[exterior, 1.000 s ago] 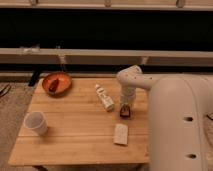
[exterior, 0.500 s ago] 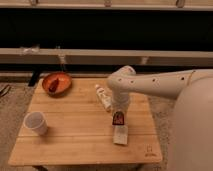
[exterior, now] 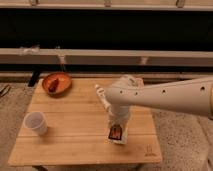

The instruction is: Place the eraser on the white sponge

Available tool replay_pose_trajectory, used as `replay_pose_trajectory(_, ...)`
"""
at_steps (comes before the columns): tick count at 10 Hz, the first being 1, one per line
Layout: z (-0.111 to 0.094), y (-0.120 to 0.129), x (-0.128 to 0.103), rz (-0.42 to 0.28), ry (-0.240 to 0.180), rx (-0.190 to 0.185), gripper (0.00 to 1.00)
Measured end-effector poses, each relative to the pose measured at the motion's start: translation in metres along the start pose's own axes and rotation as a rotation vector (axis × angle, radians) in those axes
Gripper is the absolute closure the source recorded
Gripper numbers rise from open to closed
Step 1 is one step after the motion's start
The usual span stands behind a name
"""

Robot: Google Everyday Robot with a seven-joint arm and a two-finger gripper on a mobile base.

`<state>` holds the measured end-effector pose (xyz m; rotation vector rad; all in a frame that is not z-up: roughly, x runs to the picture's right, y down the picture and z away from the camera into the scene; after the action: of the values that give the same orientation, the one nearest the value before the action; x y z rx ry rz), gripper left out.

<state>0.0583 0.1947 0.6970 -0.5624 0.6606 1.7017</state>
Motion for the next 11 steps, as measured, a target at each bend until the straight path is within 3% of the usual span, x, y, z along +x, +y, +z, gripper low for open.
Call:
replay_pose_trajectory(5, 0.032, -0.016, 0.015, 0.008, 0.072, -0.011, 1.00)
replay_pose_trajectory(7, 0.043, -0.025, 0.011, 0.008, 0.092, 0.002, 1.00)
replay_pose_trajectory(11, 0.052, -0.036, -0.009, 0.013, 0.090, 0.018, 1.00)
